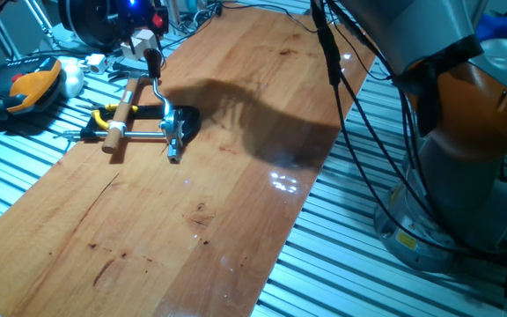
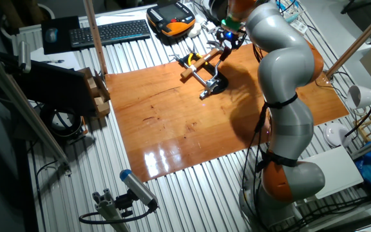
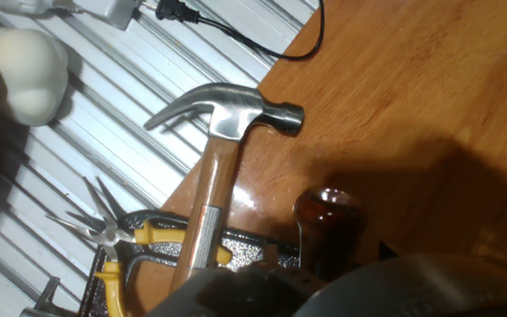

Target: Pull up the lever

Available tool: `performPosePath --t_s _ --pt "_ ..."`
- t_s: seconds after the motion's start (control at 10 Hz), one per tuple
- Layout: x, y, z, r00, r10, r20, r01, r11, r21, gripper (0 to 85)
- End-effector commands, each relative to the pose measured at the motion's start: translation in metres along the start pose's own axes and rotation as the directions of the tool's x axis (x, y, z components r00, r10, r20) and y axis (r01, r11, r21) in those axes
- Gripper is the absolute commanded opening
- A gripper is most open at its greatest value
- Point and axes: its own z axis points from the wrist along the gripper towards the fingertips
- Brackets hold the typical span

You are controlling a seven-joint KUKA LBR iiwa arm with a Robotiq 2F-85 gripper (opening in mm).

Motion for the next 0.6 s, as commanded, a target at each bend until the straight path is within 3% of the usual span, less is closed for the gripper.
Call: performPosePath --t_s 0.0,0.1,0.2,0.3,0.5 --pt "-0.001 -0.002 -0.001 1.0 -0.008 0.003 0.008 1.0 -0.004 34.0" --pt "-0.003 -0.004 -0.003 1.0 -0.016 0.007 0.016 1.0 -0.006 17.0" --pt "-0.004 -0.007 -0.006 1.0 -0.028 0.012 0.028 1.0 -0.007 17.0" --pt "-0.006 -0.011 -0.01 0.999 -0.043 0.019 0.044 0.999 -0.018 0.0" --pt "-0.009 -0.016 -0.015 0.997 -0.067 0.047 0.069 0.996 -0.048 0.0"
